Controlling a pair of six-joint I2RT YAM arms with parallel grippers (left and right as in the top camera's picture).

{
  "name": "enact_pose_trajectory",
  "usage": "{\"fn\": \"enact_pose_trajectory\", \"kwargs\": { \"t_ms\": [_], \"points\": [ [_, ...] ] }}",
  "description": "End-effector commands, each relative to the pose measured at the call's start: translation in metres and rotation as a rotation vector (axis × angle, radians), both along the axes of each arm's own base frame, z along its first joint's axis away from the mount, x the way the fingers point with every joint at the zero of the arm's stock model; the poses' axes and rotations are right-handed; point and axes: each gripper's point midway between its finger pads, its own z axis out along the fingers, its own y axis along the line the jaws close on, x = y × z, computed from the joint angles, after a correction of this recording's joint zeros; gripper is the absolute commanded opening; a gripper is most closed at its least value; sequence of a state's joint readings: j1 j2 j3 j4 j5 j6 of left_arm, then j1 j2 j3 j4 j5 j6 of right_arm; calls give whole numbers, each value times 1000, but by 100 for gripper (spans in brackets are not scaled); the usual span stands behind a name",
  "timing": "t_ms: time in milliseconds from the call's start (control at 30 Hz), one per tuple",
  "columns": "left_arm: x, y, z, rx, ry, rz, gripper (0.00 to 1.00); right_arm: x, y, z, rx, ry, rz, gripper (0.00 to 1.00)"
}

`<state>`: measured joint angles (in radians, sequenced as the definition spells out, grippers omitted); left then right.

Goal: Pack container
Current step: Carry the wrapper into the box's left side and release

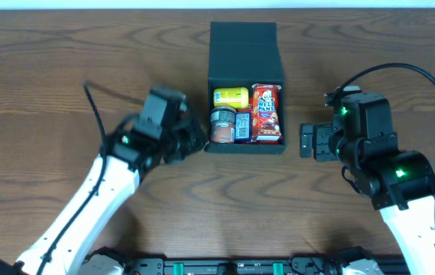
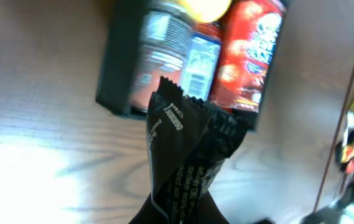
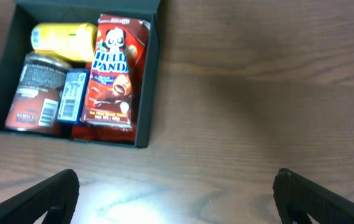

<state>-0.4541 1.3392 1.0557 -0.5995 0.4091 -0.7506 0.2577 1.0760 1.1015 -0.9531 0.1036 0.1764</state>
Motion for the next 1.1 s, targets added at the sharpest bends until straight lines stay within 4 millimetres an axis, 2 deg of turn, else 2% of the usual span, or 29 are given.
{"fn": "enact_pose_trajectory", "kwargs": {
  "t_ms": [0,100,233,300,400,533,700,733,800,1067],
  "points": [
    [15,-10,14,106,-91,-237,6,0,2,1,4,-7,-2,99],
    [22,-33,2,101,-16,-384,6,0,1,1,4,-6,-2,99],
    [34,-75,-23,93,5,-506,6,-2,0,0,-4,-1,-6,99],
    [37,-88,-33,93,10,-532,6,-1,-2,0,-13,-2,-14,99],
    [40,-99,-47,102,37,-550,6,-1,-2,1,-13,-4,-14,99],
    [46,-102,-64,114,58,-551,6,-1,-2,0,-13,-2,-14,99],
    [61,-105,-65,125,-4,-530,7,-2,-2,0,-14,-1,-14,99],
    [63,-106,-64,123,-6,-522,11,-2,-2,0,-14,-1,-14,99],
    [67,-105,-64,131,-12,-500,31,-2,-2,0,-13,-1,-14,99],
    [72,-102,-63,151,-33,-486,62,-2,-2,0,-14,0,-14,99]
  ]
}}
